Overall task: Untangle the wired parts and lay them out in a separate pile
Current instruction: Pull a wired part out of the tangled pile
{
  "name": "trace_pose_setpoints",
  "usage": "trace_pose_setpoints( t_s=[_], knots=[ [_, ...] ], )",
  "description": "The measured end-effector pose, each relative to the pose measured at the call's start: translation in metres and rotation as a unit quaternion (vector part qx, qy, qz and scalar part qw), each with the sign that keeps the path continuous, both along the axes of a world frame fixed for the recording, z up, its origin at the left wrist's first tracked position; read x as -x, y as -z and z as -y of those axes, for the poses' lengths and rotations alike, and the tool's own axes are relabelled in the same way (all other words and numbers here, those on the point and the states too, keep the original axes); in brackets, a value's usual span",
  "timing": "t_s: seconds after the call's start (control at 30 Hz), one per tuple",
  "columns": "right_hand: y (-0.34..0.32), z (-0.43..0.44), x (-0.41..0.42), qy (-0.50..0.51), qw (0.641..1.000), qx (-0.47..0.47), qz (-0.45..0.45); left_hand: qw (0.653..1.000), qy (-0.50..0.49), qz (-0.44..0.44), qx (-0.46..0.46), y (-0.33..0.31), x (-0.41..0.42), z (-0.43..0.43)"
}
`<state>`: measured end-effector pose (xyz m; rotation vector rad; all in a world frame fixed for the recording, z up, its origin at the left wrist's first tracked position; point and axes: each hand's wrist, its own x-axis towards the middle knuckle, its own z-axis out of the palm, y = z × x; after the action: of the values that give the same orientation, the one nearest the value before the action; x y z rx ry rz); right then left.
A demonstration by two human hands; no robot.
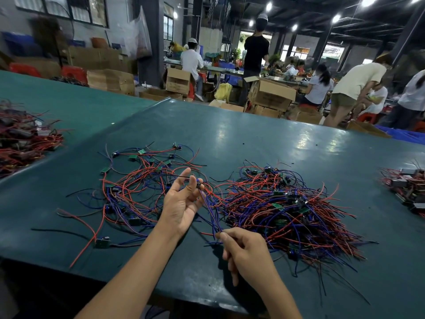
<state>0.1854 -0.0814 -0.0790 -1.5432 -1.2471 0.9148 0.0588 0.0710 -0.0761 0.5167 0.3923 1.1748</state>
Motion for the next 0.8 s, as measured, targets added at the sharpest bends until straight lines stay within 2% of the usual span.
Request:
trace_pose_setpoints(
  t_s=[0.3,0.47,0.63,0.8],
  knots=[
    [0.002,0.006,0.0,0.007,0.999,-0.035,-0.025,1.0,0.011,0.005,-0.002,-0.002,0.0,0.002],
    [-0.001,0.01,0.0,0.017,0.991,-0.044,-0.125,0.996,0.071,0.053,0.01,-0.005,0.002,0.006],
    [0.001,0.003,0.001,0.059,0.966,-0.041,-0.248,0.989,0.1,0.107,0.013,-0.008,0.009,0.006],
    [0.006,0.001,-0.004,0.074,0.955,-0.049,-0.282,0.979,0.151,0.136,0.022,-0.01,0.013,0.008]
  ],
)
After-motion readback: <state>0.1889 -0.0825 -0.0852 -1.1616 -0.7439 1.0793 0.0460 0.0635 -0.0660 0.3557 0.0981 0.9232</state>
